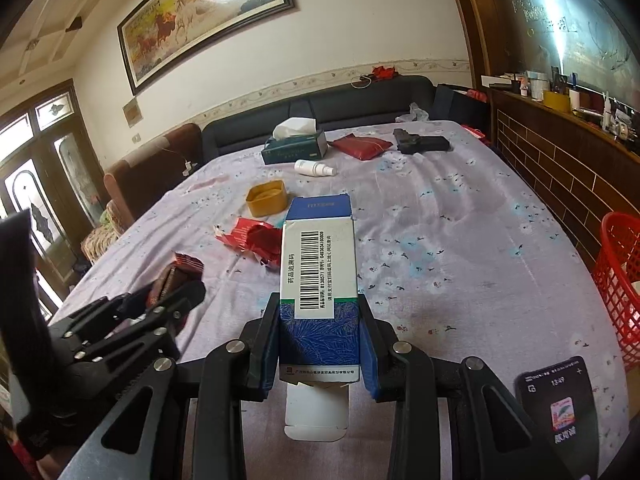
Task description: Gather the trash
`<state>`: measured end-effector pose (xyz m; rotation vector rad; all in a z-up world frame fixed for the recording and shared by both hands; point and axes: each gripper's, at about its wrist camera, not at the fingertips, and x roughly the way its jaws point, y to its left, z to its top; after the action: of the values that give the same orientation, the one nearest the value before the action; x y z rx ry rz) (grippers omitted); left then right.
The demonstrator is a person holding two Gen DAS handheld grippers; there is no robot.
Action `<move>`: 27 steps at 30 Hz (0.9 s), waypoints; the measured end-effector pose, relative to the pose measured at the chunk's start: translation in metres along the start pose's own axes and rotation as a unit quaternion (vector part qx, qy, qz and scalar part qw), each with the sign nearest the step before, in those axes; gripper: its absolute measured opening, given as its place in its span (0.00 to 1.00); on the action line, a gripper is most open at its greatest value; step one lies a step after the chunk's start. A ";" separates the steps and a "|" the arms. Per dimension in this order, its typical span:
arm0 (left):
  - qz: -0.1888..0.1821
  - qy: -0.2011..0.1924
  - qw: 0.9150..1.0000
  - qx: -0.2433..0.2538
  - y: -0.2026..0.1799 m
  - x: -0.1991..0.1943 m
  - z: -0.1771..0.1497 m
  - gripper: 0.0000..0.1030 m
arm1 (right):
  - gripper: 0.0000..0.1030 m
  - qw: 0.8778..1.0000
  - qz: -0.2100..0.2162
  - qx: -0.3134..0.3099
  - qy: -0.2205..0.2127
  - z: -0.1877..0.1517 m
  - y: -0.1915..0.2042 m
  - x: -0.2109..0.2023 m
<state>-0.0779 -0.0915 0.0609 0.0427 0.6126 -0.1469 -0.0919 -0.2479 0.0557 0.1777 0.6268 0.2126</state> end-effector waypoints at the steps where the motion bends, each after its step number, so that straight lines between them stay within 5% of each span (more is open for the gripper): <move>1: -0.001 0.000 1.000 0.000 -0.001 -0.001 0.000 0.31 | 0.35 1.000 0.000 0.000 -0.001 0.000 0.000 -0.002; 27: -0.037 0.003 0.999 -0.011 -0.003 -0.012 0.008 0.31 | 0.35 1.000 0.011 0.020 0.008 0.001 -0.011 -0.018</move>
<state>-0.0833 -0.0934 0.0747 -0.0014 0.6212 -0.2117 -0.1034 -0.2630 0.0640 0.2210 0.6465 0.2227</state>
